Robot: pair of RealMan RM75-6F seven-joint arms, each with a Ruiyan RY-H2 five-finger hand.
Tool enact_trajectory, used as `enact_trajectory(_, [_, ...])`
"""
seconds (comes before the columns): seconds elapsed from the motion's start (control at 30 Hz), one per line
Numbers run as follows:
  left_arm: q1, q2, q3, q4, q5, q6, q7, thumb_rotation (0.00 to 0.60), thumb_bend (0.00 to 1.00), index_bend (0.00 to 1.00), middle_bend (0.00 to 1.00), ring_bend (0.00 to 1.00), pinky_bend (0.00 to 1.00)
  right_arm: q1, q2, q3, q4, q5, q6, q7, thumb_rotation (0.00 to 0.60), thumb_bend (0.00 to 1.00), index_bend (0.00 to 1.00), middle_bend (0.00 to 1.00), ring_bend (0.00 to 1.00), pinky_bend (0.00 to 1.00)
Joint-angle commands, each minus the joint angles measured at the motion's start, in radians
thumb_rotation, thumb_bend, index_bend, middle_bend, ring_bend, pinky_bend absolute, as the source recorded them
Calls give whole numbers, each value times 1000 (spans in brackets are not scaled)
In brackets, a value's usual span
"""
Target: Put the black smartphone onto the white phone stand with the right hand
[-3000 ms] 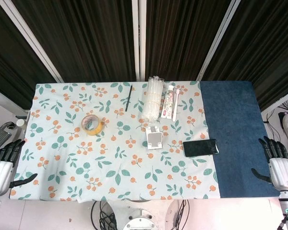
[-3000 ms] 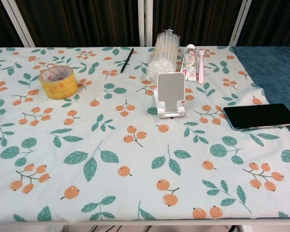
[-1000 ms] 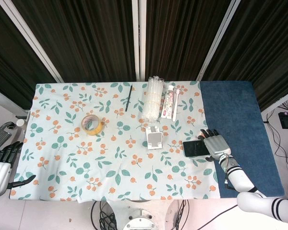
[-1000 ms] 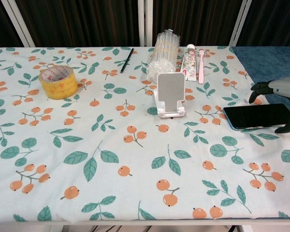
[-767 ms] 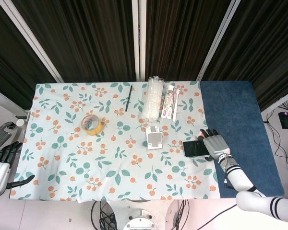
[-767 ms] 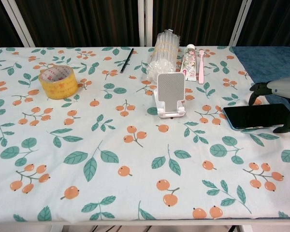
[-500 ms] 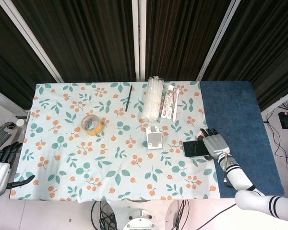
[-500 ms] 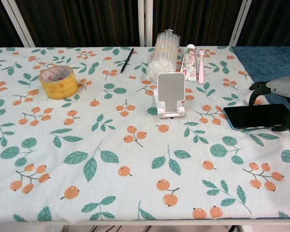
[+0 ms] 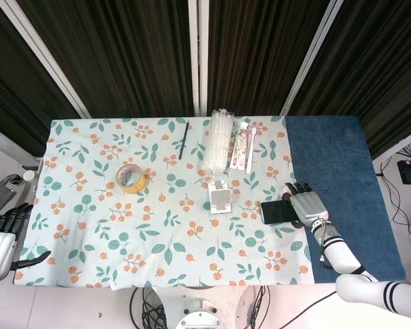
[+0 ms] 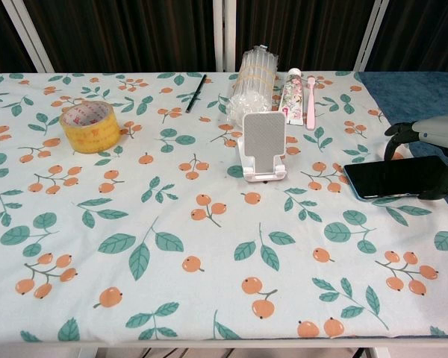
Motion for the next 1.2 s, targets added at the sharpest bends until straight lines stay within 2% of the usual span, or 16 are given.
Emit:
enact_trajectory(0.03, [0, -1, 0, 0, 0, 0, 1, 416, 65, 62, 83, 105, 217, -3, 0, -3, 4, -6, 4, 5, 600, 246, 579, 194, 0, 0])
enact_trajectory(0.2, [-1, 0, 0, -1, 0, -2, 2, 416, 65, 62, 82, 105, 217, -10, -2, -3, 13, -17, 6, 28, 600, 264, 596, 317, 6, 0])
enact_trajectory(0.3, [-2, -1, -1, -3, 0, -3, 4, 417, 64, 62, 82, 105, 217, -14, -3, -2, 19, -29, 10, 41, 600, 290, 598, 402, 47, 0])
enact_trajectory(0.47, [-3, 1, -1, -6, 0, -4, 8, 417, 65, 62, 83, 105, 217, -28, -6, 2, 25, -62, 38, 64, 600, 305, 610, 462, 104, 0])
enact_trajectory(0.53, [-3, 1, 0, -8, 0, -5, 8, 418, 65, 62, 83, 105, 218, -34, -3, 2, 24, -78, 47, 74, 600, 313, 617, 487, 169, 0])
enact_trajectory(0.73, [-6, 3, 1, -11, 2, -10, 8, 424, 65, 62, 82, 105, 219, -43, 1, 1, 26, -102, 57, 83, 600, 339, 628, 479, 373, 1])
enact_trajectory(0.83, [-6, 4, 1, -11, 3, -8, 9, 422, 65, 62, 82, 105, 219, -46, 1, 3, 27, -107, 59, 88, 600, 356, 633, 478, 435, 14])
enact_trajectory(1.07, [-6, 4, 1, -12, 2, -8, 7, 427, 64, 62, 82, 105, 218, -58, 6, 9, 19, -152, 82, 114, 600, 369, 639, 481, 461, 32])
enact_trajectory(1.2, [-5, 4, 1, -11, 2, -7, 7, 424, 65, 62, 82, 105, 219, -78, 21, 18, 8, -251, 149, 167, 600, 384, 668, 504, 469, 32])
